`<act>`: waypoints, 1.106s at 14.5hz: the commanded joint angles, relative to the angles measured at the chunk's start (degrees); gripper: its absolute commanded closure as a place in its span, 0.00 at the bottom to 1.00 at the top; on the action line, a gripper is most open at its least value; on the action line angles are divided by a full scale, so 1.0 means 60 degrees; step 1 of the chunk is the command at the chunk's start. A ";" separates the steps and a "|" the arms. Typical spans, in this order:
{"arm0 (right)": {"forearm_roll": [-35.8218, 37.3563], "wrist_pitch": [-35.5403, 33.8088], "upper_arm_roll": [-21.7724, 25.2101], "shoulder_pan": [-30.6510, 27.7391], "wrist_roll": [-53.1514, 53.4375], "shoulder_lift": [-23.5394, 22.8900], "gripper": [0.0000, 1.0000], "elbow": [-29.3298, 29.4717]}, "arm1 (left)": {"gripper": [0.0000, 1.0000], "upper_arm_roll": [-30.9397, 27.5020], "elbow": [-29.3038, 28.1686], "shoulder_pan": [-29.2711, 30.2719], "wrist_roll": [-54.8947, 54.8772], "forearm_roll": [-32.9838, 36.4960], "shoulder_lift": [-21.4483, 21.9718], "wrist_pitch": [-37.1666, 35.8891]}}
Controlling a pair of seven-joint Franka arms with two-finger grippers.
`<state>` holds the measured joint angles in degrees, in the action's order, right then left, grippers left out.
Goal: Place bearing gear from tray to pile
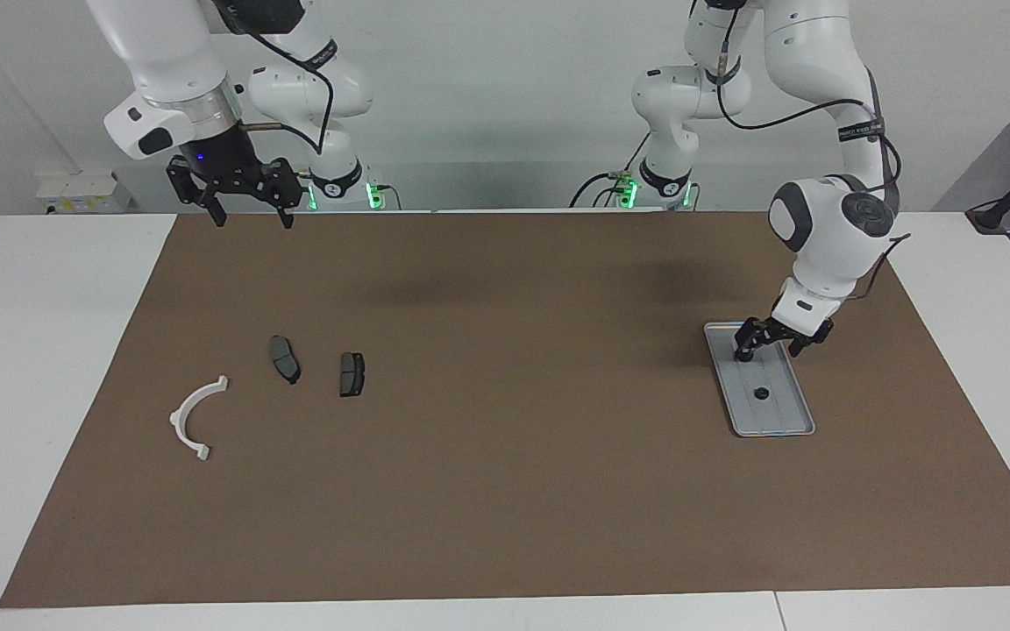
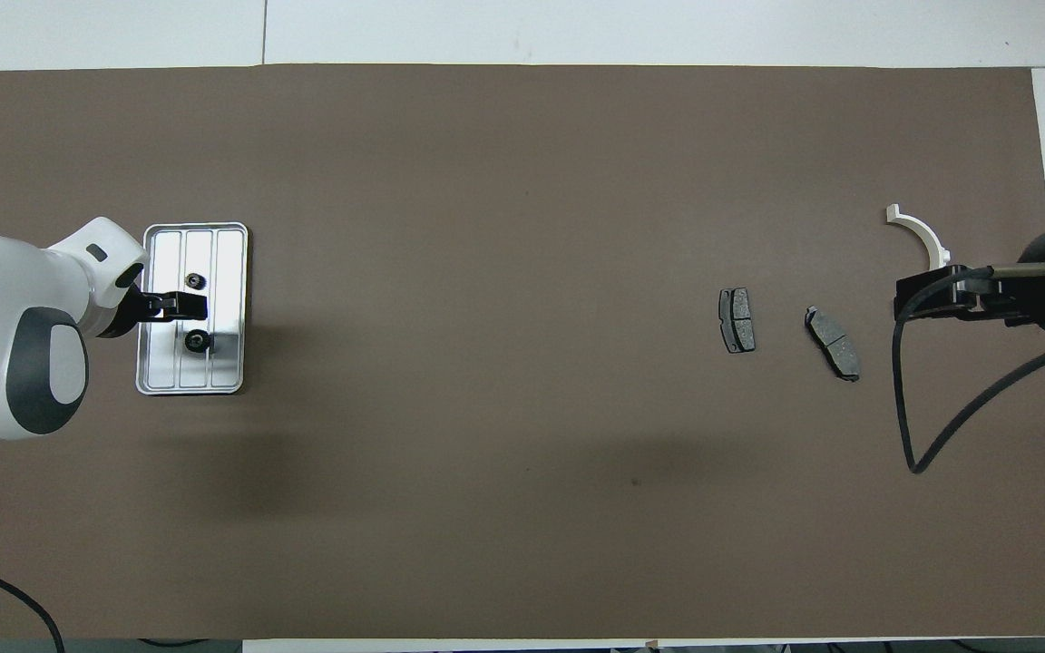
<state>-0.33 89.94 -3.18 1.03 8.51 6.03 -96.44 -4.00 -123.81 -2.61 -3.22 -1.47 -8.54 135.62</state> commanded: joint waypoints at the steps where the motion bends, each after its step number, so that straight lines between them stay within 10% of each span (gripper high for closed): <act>1: -0.0004 0.0039 -0.0041 -0.0098 0.0031 0.0108 0.00 -0.0040 | 0.00 -0.0211 -0.0414 0.0026 -0.0474 -0.0150 0.0061 0.0161; 16: -0.0136 0.2042 -0.0056 -0.0010 0.0134 -0.0037 0.00 -0.1415 | 0.01 -0.0184 -0.0811 -0.0165 -0.0197 -0.0150 0.0120 0.0306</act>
<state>-0.63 97.87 -3.24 1.12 8.51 5.78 -100.99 -4.68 -127.07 -2.76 -4.39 -1.47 -8.61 135.50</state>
